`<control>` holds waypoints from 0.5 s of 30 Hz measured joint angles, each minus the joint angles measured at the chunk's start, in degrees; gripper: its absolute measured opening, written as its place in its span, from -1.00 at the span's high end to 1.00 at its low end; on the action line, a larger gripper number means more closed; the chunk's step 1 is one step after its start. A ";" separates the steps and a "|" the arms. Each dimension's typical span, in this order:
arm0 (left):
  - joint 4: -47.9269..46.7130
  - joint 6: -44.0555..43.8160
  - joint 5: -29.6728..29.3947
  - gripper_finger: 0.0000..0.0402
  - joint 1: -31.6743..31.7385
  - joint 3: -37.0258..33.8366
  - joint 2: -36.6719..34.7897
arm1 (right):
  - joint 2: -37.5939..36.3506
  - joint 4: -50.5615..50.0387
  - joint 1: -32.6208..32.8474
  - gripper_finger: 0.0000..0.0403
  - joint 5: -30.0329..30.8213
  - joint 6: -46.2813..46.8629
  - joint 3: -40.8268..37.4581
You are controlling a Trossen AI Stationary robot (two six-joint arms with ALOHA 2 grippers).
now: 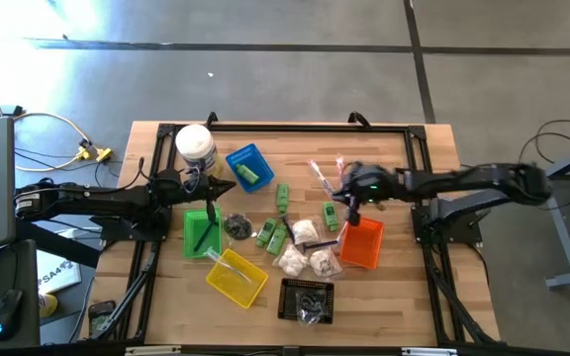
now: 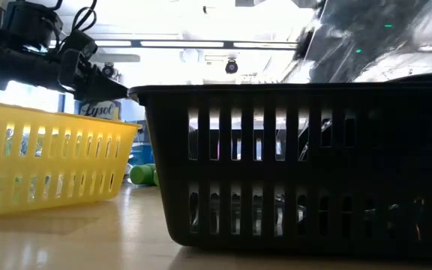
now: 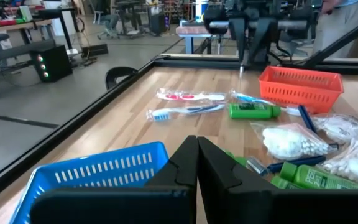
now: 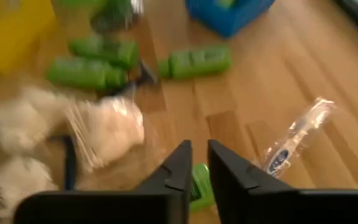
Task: Pick & Place Travel size toiletries
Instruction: Put the white cotton pack into the orange bin
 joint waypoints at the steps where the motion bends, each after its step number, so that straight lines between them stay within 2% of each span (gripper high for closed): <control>1: 0.07 0.03 0.00 1.00 0.00 0.00 0.01 | 2.82 -1.68 0.00 0.66 -0.51 -1.08 2.21; 8: 0.07 0.28 -0.01 1.00 0.00 0.00 0.00 | 17.52 -3.34 1.61 0.07 -9.89 -7.19 11.80; 11: 0.04 0.37 -0.01 1.00 0.00 0.00 0.01 | 22.39 -2.89 2.38 -0.10 -10.12 -7.78 13.50; 15: -0.46 0.46 0.00 1.00 0.00 0.00 0.02 | 28.09 -2.49 2.25 -0.22 -8.64 -8.03 15.22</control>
